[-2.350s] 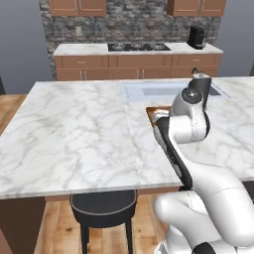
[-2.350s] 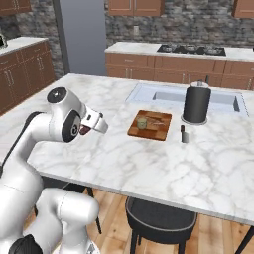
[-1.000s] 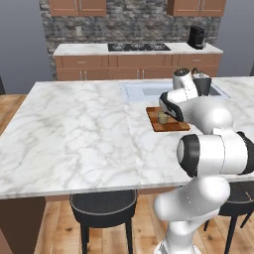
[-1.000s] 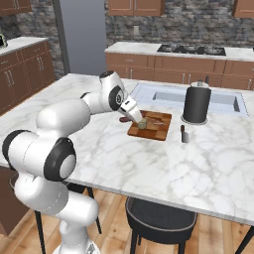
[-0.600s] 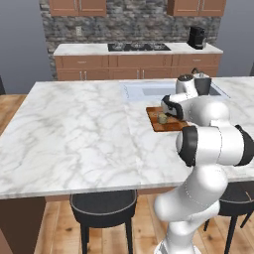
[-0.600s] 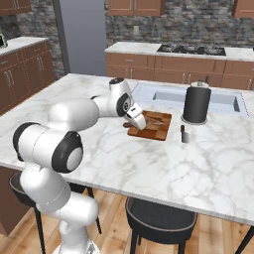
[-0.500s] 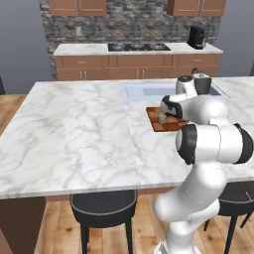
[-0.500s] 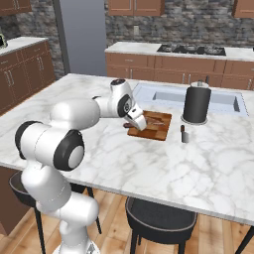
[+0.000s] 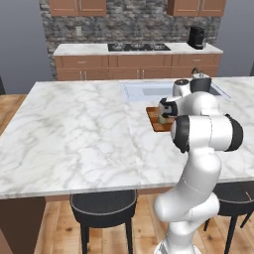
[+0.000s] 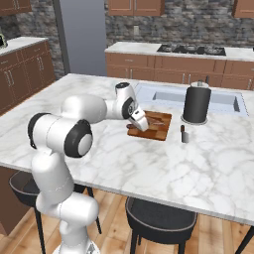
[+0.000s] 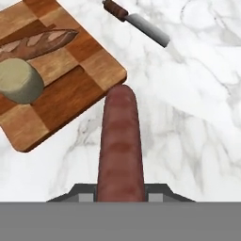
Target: Retrieve the sausage and cheese from the fridge and place them on the cutting board on the counter.
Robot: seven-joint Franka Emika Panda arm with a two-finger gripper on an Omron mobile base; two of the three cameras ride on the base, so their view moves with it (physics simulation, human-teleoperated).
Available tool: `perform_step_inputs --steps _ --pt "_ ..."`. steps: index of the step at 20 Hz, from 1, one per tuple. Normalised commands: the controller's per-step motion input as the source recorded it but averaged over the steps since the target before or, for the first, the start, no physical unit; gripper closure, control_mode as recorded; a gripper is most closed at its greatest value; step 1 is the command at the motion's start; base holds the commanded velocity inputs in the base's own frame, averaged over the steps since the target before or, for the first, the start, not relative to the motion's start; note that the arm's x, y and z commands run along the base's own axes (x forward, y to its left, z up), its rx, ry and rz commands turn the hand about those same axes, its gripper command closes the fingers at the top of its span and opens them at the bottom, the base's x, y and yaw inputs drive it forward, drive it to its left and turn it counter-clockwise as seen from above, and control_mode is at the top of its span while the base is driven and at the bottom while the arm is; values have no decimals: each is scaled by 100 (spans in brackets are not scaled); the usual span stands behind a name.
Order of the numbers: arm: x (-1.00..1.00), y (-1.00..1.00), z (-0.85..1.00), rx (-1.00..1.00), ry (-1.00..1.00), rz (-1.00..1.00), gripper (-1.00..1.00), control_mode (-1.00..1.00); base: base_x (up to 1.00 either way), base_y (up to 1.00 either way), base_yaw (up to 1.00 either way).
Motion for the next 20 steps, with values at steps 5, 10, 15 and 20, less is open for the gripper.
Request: perform_step_inputs --steps 5,10,15,20 --pt "52 -16 -38 7 0 -5 100 -100 0 0 0" --pt "18 -47 -15 12 0 -1 100 -100 0 0 0" --pt "28 -26 -4 7 0 0 100 -100 0 0 0" --pt "49 -1 -26 4 0 0 100 -100 0 0 0"
